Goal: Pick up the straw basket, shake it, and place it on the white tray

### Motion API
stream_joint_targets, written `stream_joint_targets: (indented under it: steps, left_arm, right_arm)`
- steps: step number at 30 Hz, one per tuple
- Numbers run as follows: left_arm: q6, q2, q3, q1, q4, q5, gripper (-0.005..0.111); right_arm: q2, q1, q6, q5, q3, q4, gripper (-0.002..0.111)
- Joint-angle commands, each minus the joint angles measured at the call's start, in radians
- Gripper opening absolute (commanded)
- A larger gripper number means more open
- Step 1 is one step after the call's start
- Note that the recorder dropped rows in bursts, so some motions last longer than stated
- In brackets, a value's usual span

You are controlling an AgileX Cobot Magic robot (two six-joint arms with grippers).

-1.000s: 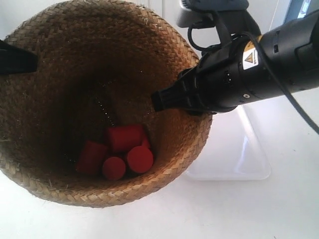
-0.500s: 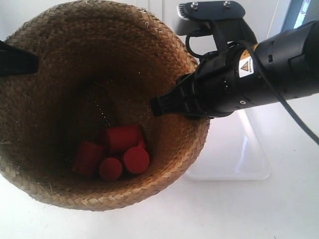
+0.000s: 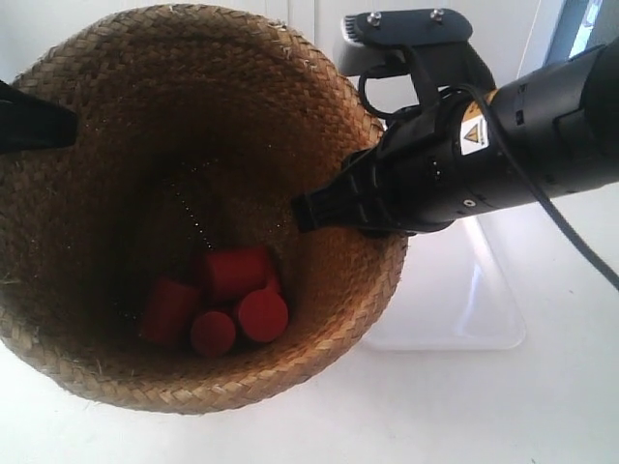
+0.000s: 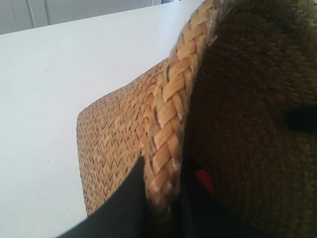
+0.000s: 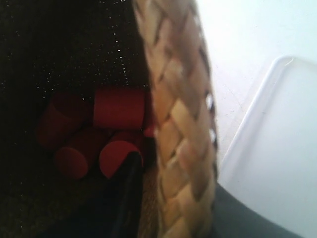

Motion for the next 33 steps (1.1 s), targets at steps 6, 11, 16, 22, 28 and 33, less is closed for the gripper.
stream_joint_targets:
  steps: [6,11,16,22,28,33]
  left_arm:
    - [0.015,-0.008,-0.007,-0.007,-0.060,-0.001,0.000]
    - [0.015,-0.008,-0.007,-0.007,-0.060,-0.003,0.000]
    - [0.015,-0.001,-0.007,-0.007,-0.036,-0.017,0.000]
    - [0.015,0.021,-0.007,-0.007,-0.043,-0.033,0.000]
    - [0.148,-0.098,-0.126,-0.007,-0.175,0.105,0.000]
    - [-0.124,-0.028,0.017,0.007,0.103,0.002,0.000]
  right_arm:
    - [0.005,-0.001,-0.014,-0.009,0.007,-0.018,0.000]
    - [0.005,-0.001,-0.014,-0.009,0.007,-0.018,0.000]
    - [0.010,-0.001,-0.014,-0.025,0.016,-0.018,0.000]
    - [0.061,-0.001,-0.014,-0.053,0.027,-0.029,0.000]
    - [-0.109,0.056,-0.103,0.073,-0.112,0.048,0.000]
    - [-0.038,0.017,0.114,-0.021,0.012,-0.089,0.000]
